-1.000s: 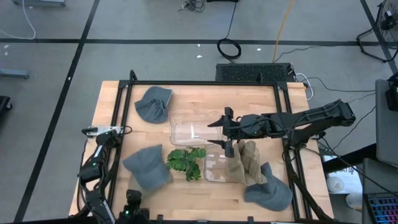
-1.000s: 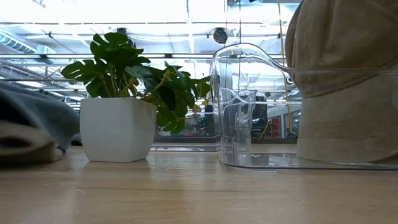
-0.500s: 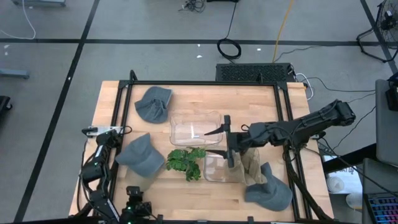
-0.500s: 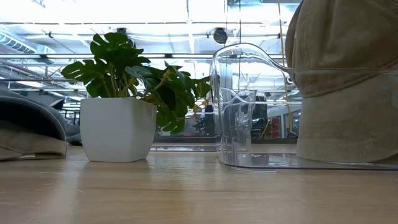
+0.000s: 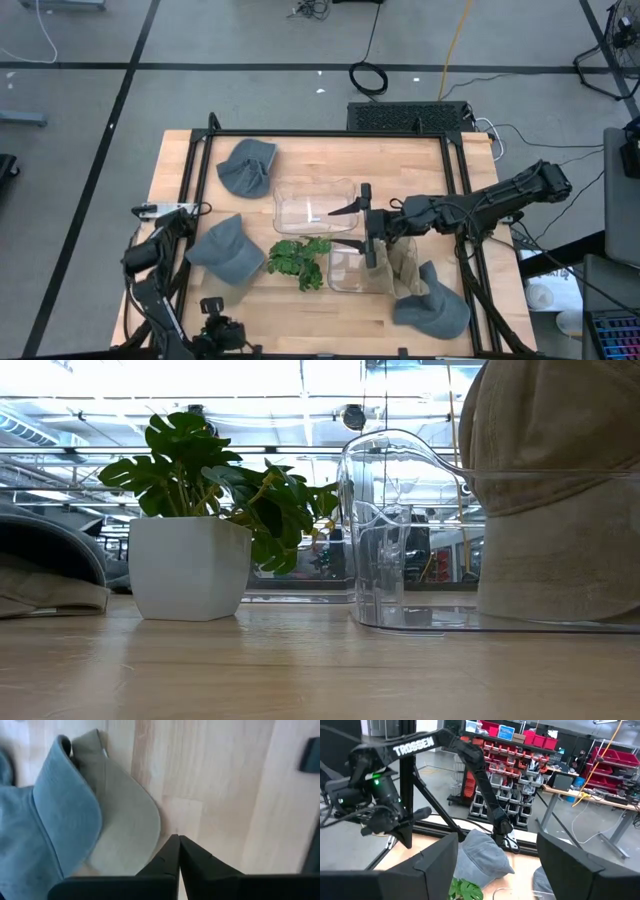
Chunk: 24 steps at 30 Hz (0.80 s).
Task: Pick & Place hat
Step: Put the middle left gray cap into the top transparent bin
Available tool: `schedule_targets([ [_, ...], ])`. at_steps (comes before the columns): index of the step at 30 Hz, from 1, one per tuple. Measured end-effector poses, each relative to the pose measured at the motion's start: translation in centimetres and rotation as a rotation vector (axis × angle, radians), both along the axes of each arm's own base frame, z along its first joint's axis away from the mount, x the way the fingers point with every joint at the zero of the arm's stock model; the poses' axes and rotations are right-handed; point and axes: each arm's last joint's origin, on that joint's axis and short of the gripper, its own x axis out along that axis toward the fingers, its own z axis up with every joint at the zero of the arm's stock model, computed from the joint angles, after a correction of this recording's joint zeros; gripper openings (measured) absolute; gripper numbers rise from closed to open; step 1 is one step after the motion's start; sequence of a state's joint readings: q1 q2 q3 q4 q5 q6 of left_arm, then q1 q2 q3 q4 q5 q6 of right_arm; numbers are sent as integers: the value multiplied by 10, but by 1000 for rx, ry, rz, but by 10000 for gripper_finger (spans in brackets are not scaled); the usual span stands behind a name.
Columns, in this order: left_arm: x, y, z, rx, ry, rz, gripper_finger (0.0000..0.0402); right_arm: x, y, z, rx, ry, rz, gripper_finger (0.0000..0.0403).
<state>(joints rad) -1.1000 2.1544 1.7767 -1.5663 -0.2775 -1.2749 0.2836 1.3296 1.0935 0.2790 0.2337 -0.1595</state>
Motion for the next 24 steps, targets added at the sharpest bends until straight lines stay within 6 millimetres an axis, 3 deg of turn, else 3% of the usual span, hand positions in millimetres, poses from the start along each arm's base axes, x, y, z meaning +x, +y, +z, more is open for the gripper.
schedule_targets([
  [8, 2, 15, 34, -179, 154, 58, 20, 0, 0, -1, 86, 11, -6, 258],
  [13, -1, 21, 50, -227, 143, 62, 33, 0, 0, -5, 79, 53, -13, 262],
  [24, -12, 32, 72, -289, 92, 191, 201, 0, 0, -5, 164, 55, -14, 263],
])
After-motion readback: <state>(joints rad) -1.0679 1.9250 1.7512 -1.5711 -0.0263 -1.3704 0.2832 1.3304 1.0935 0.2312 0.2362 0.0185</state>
